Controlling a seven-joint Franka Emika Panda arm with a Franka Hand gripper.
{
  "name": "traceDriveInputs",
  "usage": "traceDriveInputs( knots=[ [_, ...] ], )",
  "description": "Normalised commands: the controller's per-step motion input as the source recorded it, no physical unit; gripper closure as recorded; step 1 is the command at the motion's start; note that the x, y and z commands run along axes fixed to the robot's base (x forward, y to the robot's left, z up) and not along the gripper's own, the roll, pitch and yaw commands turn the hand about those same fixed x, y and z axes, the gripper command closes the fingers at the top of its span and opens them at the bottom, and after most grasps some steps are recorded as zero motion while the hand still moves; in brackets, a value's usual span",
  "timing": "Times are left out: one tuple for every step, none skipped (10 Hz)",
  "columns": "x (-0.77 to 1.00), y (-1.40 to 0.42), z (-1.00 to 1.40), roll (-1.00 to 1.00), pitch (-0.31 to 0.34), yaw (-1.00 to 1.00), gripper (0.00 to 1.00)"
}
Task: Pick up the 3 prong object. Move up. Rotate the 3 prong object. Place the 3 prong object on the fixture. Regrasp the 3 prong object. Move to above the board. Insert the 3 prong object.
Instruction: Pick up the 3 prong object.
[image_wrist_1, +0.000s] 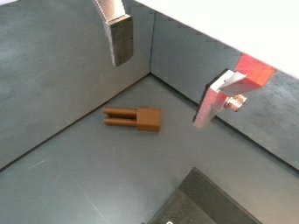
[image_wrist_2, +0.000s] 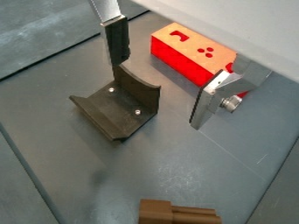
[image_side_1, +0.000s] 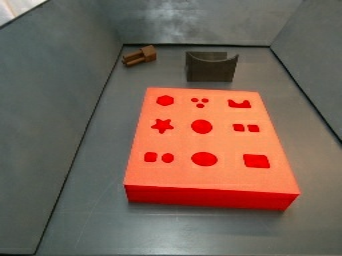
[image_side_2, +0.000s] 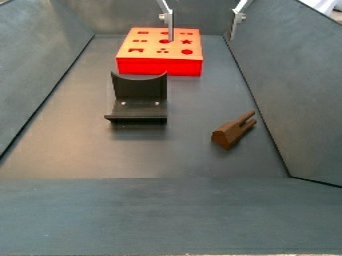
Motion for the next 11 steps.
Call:
traceDriveInputs(
  knots=[
    [-0.18,0.03,0.0,-0.05,-0.106,0.0,0.0],
    [-0.53,0.0,-0.05,-0.06,-0.241,-0.17,0.0],
    [-0.25,0.27,-0.21,-0.05,-0.104,-0.2,0.0],
    [-0.56,0.28,-0.31,0.0,-0.074,-0.41,0.0],
    [-0.68,0.24,-0.33,0.0,-0.083,-0.58,0.0],
    [-0.61,0.21,-0.35,0.0,-0.081,-0.64,0.0],
    [-0.61,0.21,-0.38,0.0,-0.077,-0.64,0.0],
    [-0.66,0.2,-0.36,0.0,-0.074,-0.61,0.0],
    [-0.67,0.17,-0.39,0.0,-0.087,-0.58,0.0],
    [-0.43,0.13,-0.44,0.0,-0.103,-0.56,0.0],
    [0.09,0.12,-0.49,0.0,0.0,-0.55,0.0]
  ],
)
